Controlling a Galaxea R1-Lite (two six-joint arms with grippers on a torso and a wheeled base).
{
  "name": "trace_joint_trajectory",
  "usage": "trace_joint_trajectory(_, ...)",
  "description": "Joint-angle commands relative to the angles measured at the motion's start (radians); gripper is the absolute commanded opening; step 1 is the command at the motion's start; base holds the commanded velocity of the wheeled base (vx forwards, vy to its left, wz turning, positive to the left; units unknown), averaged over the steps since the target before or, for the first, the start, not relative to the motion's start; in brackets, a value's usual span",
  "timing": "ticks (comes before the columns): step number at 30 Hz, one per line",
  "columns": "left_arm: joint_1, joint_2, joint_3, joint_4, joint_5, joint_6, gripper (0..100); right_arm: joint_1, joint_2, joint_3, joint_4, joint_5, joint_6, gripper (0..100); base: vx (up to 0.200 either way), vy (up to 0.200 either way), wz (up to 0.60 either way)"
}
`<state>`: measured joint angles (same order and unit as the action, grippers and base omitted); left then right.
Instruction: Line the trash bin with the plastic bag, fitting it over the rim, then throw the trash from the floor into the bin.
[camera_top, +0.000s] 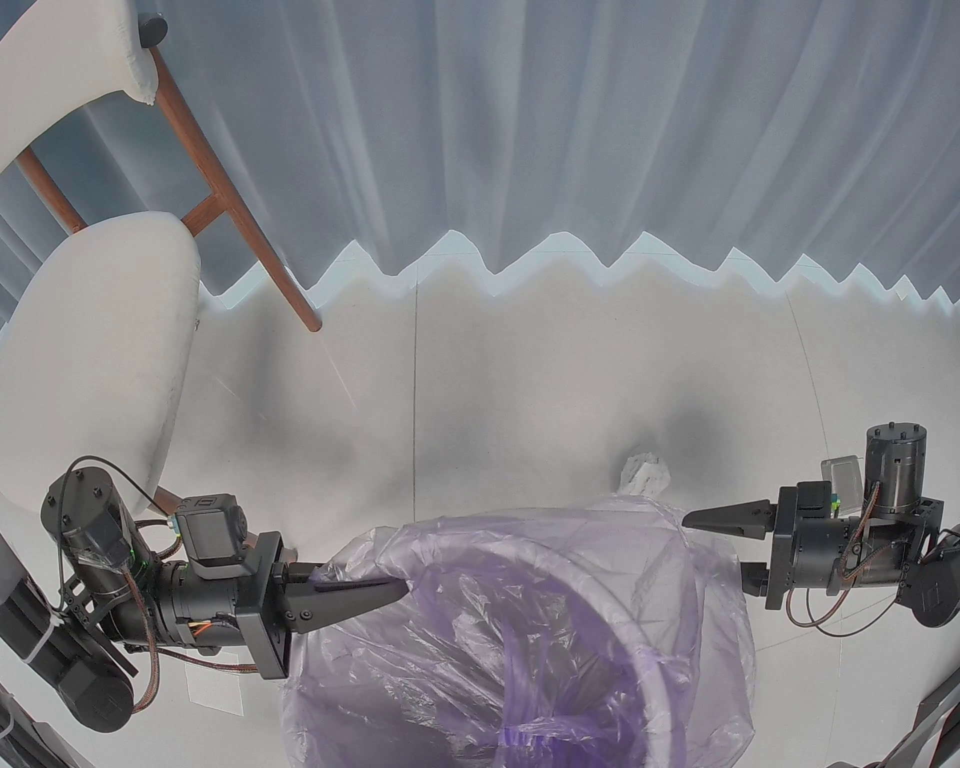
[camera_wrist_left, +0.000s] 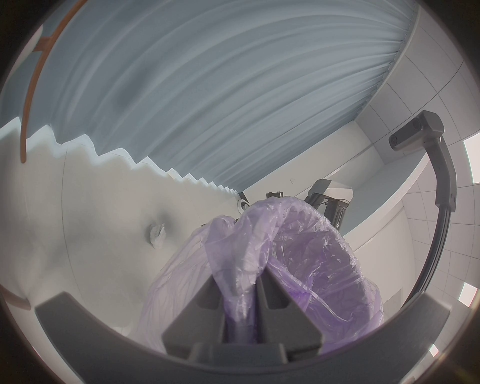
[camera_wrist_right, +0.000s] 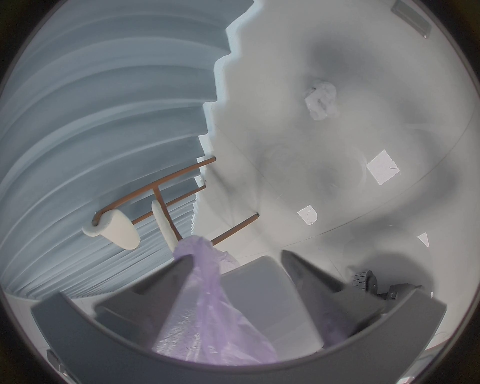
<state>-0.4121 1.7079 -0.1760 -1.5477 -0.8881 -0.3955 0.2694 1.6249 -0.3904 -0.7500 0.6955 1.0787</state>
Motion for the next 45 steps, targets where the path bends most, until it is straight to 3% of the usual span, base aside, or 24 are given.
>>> trace_joint_trajectory(1,0.009,0.004,-0.005,0.0,0.009,0.0,0,-0.045,-0.008,0.031,-0.002,-0.025,0.012,100,0.0,0.0,0.0)
trace_joint_trajectory(5,0.026,0.022,-0.005,0.0,0.078,0.0,0,-0.09,-0.091,0.062,0.009,-0.034,0.035,100,0.0,0.0,0.0)
trace_joint_trajectory(8,0.026,0.075,-0.02,0.0,0.175,-0.002,0,-0.094,-0.158,0.117,0.009,-0.039,0.038,100,0.0,0.0,0.0)
trace_joint_trajectory(12,0.026,0.113,-0.04,-0.002,0.23,-0.028,0,-0.096,-0.177,0.15,-0.003,-0.05,0.02,100,0.0,0.0,0.0)
trace_joint_trajectory(15,0.019,0.139,-0.094,-0.002,0.37,-0.163,0,-0.104,-0.174,0.183,-0.005,-0.12,-0.042,100,0.0,0.0,0.0)
trace_joint_trajectory(16,0.019,0.139,-0.094,-0.002,0.37,-0.163,0,-0.104,-0.174,0.183,-0.005,-0.12,-0.042,100,0.0,0.0,0.0)
trace_joint_trajectory(17,0.01,0.141,-0.146,0.0,0.494,-0.281,0,-0.104,-0.18,0.203,-0.005,-0.129,-0.06,100,0.0,0.0,0.0)
trace_joint_trajectory(18,0.01,0.141,-0.146,0.0,0.494,-0.281,0,-0.104,-0.18,0.203,-0.005,-0.129,-0.06,100,0.0,0.0,0.0)
trace_joint_trajectory(19,0.009,0.144,-0.194,0.0,0.564,-0.359,0,-0.102,-0.189,0.211,-0.005,-0.131,-0.068,100,0.0,0.0,0.0)
trace_joint_trajectory(21,0.009,0.144,-0.227,0.0,0.612,-0.445,0,-0.099,-0.192,0.209,-0.008,-0.131,-0.069,100,0.0,0.0,0.0)
trace_joint_trajectory(24,0.013,0.138,-0.221,0.0,0.627,-0.505,0,-0.09,-0.178,0.189,-0.011,-0.129,-0.068,100,0.0,0.0,0.0)
trace_joint_trajectory(32,-0.004,0.13,-0.211,0.0,0.633,-0.557,0,0.034,-0.114,0.082,-0.011,-0.129,-0.071,100,0.0,0.0,0.0)
trace_joint_trajectory(35,-0.005,0.13,-0.211,-0.002,0.633,-0.56,0,0.037,-0.091,0.059,-0.012,-0.129,-0.071,100,0.0,0.0,0.0)
trace_joint_trajectory(40,-0.022,0.093,-0.209,0.0,0.646,-0.579,0,0.031,0.043,0.033,-0.163,-0.137,-0.074,100,0.0,0.0,0.0)
trace_joint_trajectory(42,-0.031,0.084,-0.203,0.0,0.647,-0.585,0,0.033,0.102,0.035,-0.284,-0.16,-0.072,100,0.0,0.0,0.0)
trace_joint_trajectory(45,-0.034,0.076,-0.18,0.0,0.646,-0.585,0,0.039,0.124,0.03,-0.327,-0.183,-0.072,100,0.0,0.0,0.0)
